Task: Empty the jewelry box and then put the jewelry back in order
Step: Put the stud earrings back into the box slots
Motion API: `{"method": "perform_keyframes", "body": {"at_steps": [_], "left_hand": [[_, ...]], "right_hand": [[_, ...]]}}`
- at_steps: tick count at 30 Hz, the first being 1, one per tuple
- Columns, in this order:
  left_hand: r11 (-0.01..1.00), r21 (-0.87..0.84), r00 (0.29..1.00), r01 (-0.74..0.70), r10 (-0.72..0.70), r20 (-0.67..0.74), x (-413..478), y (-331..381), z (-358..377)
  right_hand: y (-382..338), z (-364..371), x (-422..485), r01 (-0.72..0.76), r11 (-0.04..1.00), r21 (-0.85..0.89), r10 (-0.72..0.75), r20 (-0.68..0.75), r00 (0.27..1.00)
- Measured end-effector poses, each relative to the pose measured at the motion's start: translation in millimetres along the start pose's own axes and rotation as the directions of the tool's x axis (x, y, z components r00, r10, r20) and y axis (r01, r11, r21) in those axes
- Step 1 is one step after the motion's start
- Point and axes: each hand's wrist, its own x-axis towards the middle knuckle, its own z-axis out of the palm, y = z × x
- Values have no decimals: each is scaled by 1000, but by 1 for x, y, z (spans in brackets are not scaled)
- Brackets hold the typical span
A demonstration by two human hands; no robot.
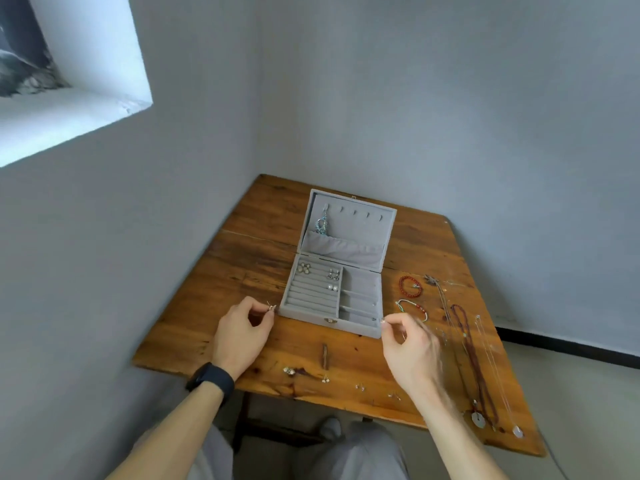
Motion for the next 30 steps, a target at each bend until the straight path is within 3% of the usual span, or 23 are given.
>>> {"method": "perform_keyframes", "body": {"at_steps": [7, 11, 22, 30], "left_hand": [[995, -89, 998, 47, -52, -48, 1, -5, -2], [988, -149, 998, 45, -53, -45, 1, -5, -3], [985, -173, 997, 2, -16, -78, 4, -9, -1], [987, -159, 996, 3, -17, -87, 5, -10, 3]], "right_hand": [[-30, 25, 46, -198, 941, 274, 121, 274, 954], [-42, 42, 64, -250, 916, 312, 120, 384, 916], [-54, 63, 89, -182, 927, 328, 10, 463, 886], [-63, 66, 113, 86, 994, 72, -111, 494, 862]]}}
